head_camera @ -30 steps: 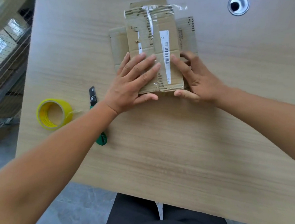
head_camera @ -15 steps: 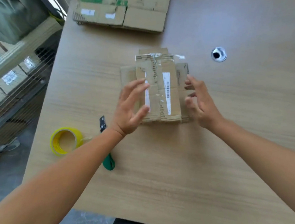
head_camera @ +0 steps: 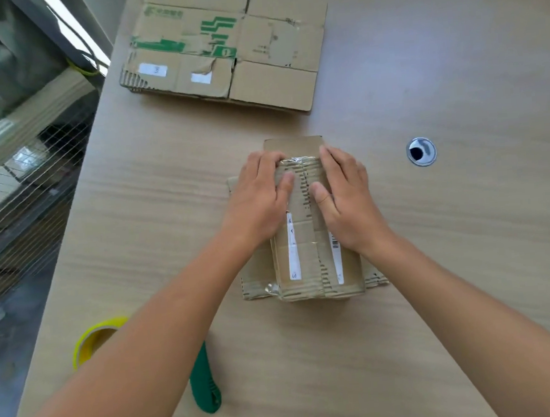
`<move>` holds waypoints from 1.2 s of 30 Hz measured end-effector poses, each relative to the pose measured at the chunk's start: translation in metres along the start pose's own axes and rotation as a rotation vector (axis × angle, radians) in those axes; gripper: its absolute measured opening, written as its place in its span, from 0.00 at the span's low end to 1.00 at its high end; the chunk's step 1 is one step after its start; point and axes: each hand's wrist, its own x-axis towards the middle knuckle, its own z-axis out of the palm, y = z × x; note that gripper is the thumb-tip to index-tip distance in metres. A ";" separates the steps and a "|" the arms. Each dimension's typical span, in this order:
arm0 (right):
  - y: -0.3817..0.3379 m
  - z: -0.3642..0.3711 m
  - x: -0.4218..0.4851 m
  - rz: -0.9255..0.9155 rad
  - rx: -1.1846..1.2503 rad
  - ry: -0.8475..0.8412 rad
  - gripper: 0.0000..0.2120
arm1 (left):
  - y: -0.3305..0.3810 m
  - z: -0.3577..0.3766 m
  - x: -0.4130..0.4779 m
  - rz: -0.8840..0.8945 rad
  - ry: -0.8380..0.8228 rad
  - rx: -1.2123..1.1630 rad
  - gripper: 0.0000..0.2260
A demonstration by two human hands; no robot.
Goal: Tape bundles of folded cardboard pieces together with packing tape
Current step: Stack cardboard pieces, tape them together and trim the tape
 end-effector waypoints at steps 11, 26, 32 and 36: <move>0.007 -0.008 0.032 0.317 0.468 -0.047 0.13 | 0.003 -0.003 0.019 0.263 -0.091 0.261 0.18; 0.024 -0.012 0.022 0.289 0.176 -0.213 0.26 | 0.012 0.007 0.023 0.059 -0.005 0.038 0.14; 0.015 0.000 -0.013 0.380 0.249 -0.220 0.28 | 0.008 0.015 0.020 0.074 0.035 0.055 0.16; 0.006 -0.001 -0.012 0.358 0.236 -0.159 0.25 | 0.009 0.016 0.020 0.075 0.056 0.039 0.15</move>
